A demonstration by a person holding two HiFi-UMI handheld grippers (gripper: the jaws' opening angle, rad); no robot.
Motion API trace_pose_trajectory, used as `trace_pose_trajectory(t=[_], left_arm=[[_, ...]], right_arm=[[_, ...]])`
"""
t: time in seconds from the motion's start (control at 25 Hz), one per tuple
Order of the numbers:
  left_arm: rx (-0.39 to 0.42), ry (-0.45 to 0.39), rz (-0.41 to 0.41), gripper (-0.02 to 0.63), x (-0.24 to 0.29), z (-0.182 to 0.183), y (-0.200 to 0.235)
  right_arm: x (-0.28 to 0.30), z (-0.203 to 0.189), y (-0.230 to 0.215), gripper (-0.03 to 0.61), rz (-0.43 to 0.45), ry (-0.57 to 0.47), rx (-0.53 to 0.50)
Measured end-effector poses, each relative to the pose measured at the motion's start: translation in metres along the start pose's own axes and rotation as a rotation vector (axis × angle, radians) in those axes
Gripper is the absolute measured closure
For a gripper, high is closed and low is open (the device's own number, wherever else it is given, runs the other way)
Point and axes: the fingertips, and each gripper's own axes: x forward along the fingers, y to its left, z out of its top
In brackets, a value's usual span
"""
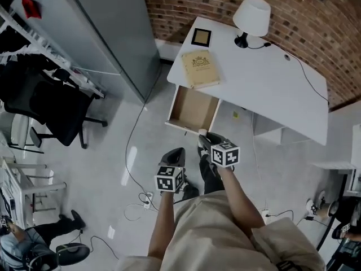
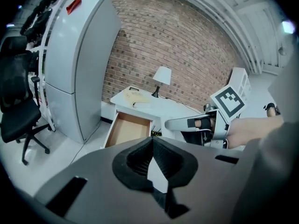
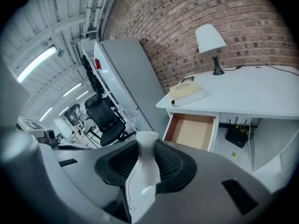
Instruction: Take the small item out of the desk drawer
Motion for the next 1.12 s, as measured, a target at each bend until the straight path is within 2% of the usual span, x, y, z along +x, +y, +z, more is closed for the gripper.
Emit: trace_pose_trajectory(t=[0.2, 0.44, 0.64, 0.84, 1.0, 1.12], left_arm=[[0.033, -0.037, 0.022, 0.598, -0.015, 0.014, 0.005], [0.029, -0.066, 0.040, 0.598, -0.028, 0.014, 0.014], [0.059, -0.072, 0.036, 0.598, -0.037, 0.012, 0.014], [0.109, -0.047, 0.009, 0.598, -0.039, 0.007, 0.014], [0.192, 0.008, -0.035, 0.598, -0.034, -0.009, 0.002], [0.224, 0.010, -0.048, 0.598, -0.027, 0.003, -0.001]], right_arm=[[-0.012, 0.008, 0.028, 0.440, -0.013, -0.092, -0.178], [-0.029, 0.011, 0.037, 0.440, -0.052, -0.142, -0.184], [-0.031, 0.002, 0.050, 0.440, -0.053, -0.152, -0.196], [-0.022, -0.001, 0.053, 0.440, -0.077, -0.145, -0.208], [-0.024, -0.005, 0.045, 0.440, -0.090, -0.160, -0.191], [-0.027, 0.000, 0.047, 0.440, -0.097, -0.191, -0.181]])
